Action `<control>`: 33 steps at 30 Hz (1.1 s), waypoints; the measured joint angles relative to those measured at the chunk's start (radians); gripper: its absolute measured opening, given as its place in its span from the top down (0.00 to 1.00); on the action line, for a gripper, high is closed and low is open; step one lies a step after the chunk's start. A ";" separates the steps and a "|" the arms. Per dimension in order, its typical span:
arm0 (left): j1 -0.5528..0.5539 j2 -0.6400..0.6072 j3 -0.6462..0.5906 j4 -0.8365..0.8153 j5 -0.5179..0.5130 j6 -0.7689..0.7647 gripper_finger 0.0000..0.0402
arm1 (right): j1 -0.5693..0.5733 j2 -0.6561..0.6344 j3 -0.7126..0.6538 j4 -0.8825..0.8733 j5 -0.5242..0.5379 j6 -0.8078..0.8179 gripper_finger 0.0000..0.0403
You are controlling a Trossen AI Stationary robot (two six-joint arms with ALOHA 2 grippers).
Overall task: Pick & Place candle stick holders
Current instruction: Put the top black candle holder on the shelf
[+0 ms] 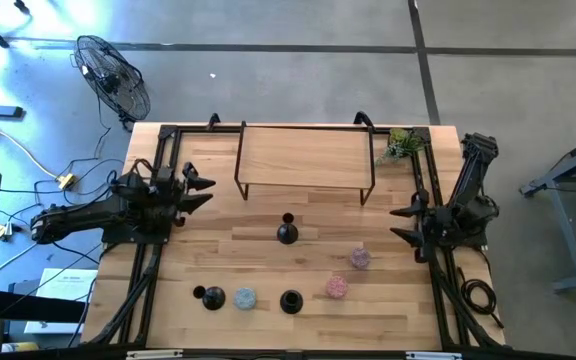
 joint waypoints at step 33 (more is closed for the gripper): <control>0.000 0.000 0.002 0.043 0.028 0.047 0.51 | -0.570 0.510 0.681 -0.278 -0.223 -0.201 0.48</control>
